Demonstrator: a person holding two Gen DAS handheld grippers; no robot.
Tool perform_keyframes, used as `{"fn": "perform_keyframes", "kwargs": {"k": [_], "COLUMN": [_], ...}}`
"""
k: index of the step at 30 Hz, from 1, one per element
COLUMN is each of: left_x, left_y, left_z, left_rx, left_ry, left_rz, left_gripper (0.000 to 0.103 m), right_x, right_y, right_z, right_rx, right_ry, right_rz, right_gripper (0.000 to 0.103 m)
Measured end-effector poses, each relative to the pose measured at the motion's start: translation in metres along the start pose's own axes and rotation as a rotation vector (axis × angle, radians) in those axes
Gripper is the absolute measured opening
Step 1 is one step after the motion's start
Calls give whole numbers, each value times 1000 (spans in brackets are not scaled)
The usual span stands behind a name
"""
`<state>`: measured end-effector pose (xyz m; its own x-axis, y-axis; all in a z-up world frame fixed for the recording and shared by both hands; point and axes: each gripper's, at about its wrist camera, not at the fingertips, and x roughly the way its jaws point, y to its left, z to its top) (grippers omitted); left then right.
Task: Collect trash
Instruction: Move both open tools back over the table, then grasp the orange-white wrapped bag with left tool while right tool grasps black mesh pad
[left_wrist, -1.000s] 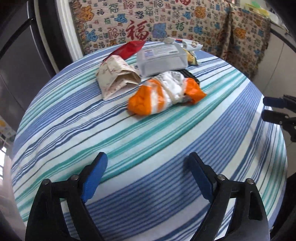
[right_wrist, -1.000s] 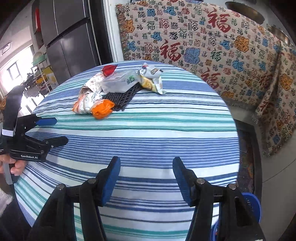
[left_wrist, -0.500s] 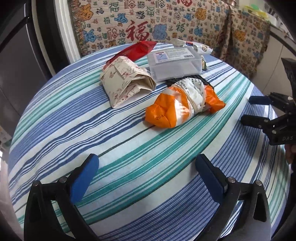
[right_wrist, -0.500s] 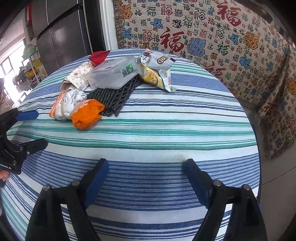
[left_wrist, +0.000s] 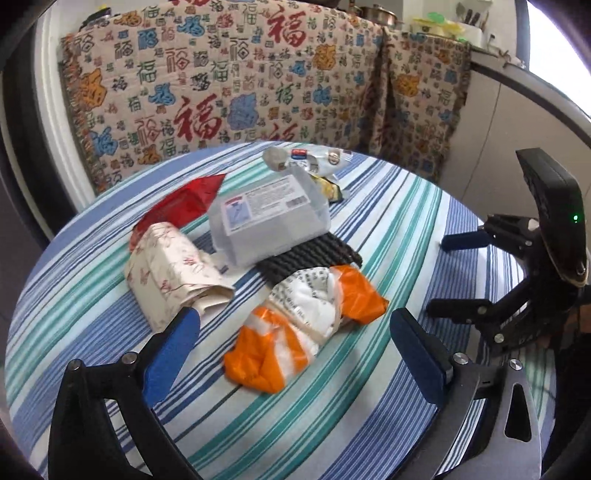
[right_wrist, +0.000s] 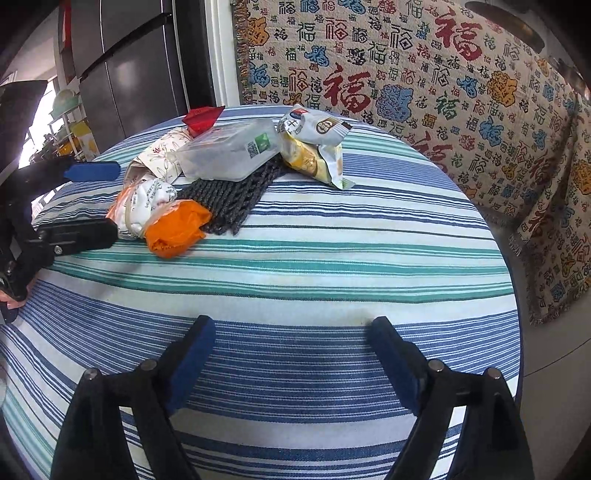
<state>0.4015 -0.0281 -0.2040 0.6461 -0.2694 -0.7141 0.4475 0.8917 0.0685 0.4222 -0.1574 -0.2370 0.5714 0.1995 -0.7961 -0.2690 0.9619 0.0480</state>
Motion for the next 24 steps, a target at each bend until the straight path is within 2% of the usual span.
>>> {"fn": "perform_keyframes", "kwargs": {"k": [3,5,7,8,9,11,12,13,17,18,20,22,24], "left_x": [11,10,7,6,5,5,7,8,11,10,11,15,13], "left_y": [-13,-21,-24,-23,-23,-21,-19,-19,-21,-24,-30,-36,-38], "left_z": [-1,-5,-13,-16,-18,-19,-19,-17,-7,-5,-3,-6,-11], "left_rx": [42,85,109,105,96,80,72,64,38,41,49,60,63], "left_ry": [43,77,117,128,132,123,117,106,76,67,64,82,86], "left_rz": [-71,-101,-119,-130,-138,-108,-81,-57,-66,-74,-95,-111,-114], "left_gripper": [99,89,68,66,65,72,82,88,88,85,74,46,46], "right_x": [0,-1,-1,-1,-1,-2,-2,-2,-2,-2,-3,-3,-2], "right_y": [-2,-3,-4,-6,-7,-9,-9,-8,-9,-8,-10,-10,-10], "right_z": [-1,-1,-2,-4,-4,-5,-5,-5,-5,-5,-6,-6,-6], "right_rx": [6,6,4,2,3,7,7,4,4,4,4,3,-3], "right_ry": [-1,-1,-1,-2,-2,-2,-3,-3,-3,-3,-3,-3,-2], "right_rz": [6,10,11,13,12,11,9,6,5,5,8,9,15], "right_gripper": [88,88,88,88,88,88,88,88,89,89,89,89,90]}}
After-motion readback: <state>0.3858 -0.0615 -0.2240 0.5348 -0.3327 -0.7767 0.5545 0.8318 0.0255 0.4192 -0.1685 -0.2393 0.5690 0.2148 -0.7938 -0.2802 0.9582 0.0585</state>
